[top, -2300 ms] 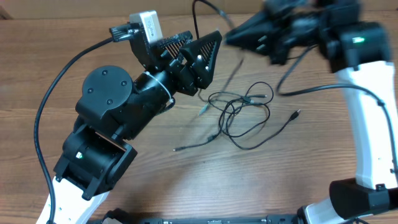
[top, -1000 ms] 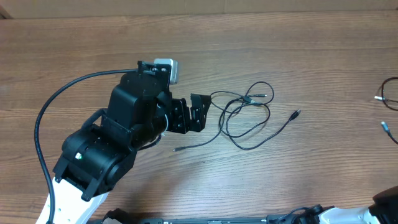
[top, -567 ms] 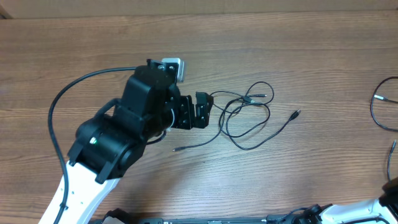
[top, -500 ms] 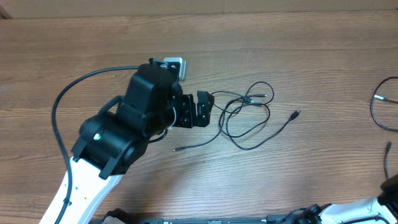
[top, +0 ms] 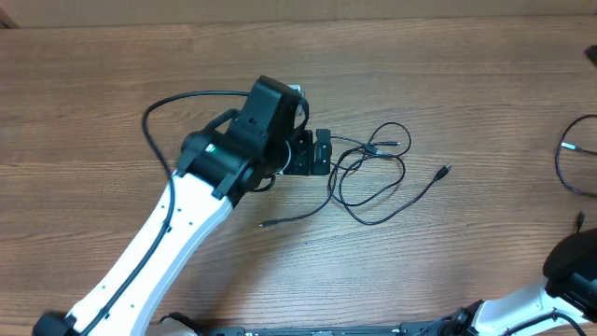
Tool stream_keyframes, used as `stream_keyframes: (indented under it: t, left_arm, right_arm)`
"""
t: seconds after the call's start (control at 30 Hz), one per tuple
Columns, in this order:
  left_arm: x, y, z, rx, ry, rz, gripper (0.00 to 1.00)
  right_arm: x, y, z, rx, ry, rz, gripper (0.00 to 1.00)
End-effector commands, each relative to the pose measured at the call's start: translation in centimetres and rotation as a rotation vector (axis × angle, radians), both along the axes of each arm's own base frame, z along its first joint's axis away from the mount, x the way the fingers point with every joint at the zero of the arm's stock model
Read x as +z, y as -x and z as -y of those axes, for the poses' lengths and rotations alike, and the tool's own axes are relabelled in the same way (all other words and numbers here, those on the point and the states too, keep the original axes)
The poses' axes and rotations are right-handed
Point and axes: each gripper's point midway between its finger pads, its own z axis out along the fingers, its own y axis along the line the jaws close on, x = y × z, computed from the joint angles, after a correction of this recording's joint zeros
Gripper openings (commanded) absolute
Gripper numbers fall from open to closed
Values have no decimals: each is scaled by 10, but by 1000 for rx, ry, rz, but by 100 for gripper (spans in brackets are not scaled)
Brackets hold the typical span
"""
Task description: Untangle cables
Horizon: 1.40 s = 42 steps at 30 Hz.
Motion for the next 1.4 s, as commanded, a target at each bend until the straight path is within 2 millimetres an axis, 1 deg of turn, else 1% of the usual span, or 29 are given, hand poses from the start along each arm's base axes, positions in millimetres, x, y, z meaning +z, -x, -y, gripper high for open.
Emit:
stream_keyframes:
  t: [0.0,0.07,0.1,0.17,0.2,0.27,0.3,0.37,0.43,0.47,0.57,0.6,0.63,0.7,0.73,0.8,0.83,0.9,1.0,1.07,1.13,1.23,1.27,1.3,1.33,1.37]
  left_arm:
    - [-13,2,4,-25,-7,-56,100]
    - [-8,1,1,-98,-33,-10,100]
    - [1,1,-3,-128,-40,35,100]
    - [27,3,-11,-171,-42,138,100]
    - [51,10,-18,-206,-50,230,100]
    - [76,24,-33,-235,-77,328,100]
    - [86,33,-41,-248,-101,369,100]
    - [101,48,-62,-251,-164,437,100]
    - [113,63,-87,-200,-219,484,100]
    - [117,70,-93,-191,-223,495,100]
    - [122,83,-101,-197,-229,515,100]
    - [123,84,-102,-201,-231,522,100]
    - [124,84,-102,-201,-230,524,100]
    - [123,84,-102,-202,-231,520,100]
    - [122,83,-101,-203,-232,518,100]
    - [119,81,-100,-205,-237,506,100]
    - [118,81,-100,-206,-239,502,100]
    - [114,78,-98,-211,-247,484,100]
    - [105,76,-97,-219,-262,449,100]
    - [99,77,-97,-226,-275,421,100]
    - [99,77,-97,-227,-274,421,100]
    - [104,80,-101,-223,-278,443,100]
    - [106,81,-105,-210,-287,452,100]
    - [107,82,-108,-202,-295,457,100]
    - [109,83,-113,-187,-308,466,100]
    - [111,84,-115,-177,-314,475,100]
  right_arm:
    - [-6,-3,-30,121,21,-31,100]
    - [-11,-2,-51,227,48,-59,100]
    - [-15,-1,-72,333,79,-76,100]
    - [-17,-3,-91,390,82,-86,100]
    - [-18,-4,-108,428,75,-97,100]
    - [-20,-5,-126,469,70,-111,100]
    - [-22,-5,-136,493,70,-120,100]
    - [-28,-6,-150,524,77,-141,100]
    - [-44,-3,-164,557,105,-198,100]
    - [-52,-2,-173,577,114,-220,100]
    - [-75,0,-201,649,112,-253,100]
    - [-81,2,-208,667,109,-263,100]
    - [-86,3,-213,679,105,-271,100]
    - [-110,10,-235,734,94,-307,100]
    - [-116,12,-240,746,92,-313,100]
    - [-137,18,-261,800,74,-326,100]
    - [-142,19,-266,807,74,-328,100]
    - [-159,26,-282,844,69,-338,100]
    - [-175,38,-301,894,61,-359,100]
    - [-182,45,-311,923,61,-372,100]
    - [-181,48,-319,942,47,-370,100]
    - [-174,51,-342,1005,-20,-326,100]
    - [-172,54,-352,1053,-29,-304,100]
    - [-171,56,-357,1075,-33,-295,100]
    - [-169,59,-368,1131,-29,-273,100]
    - [-169,61,-373,1154,-21,-267,100]
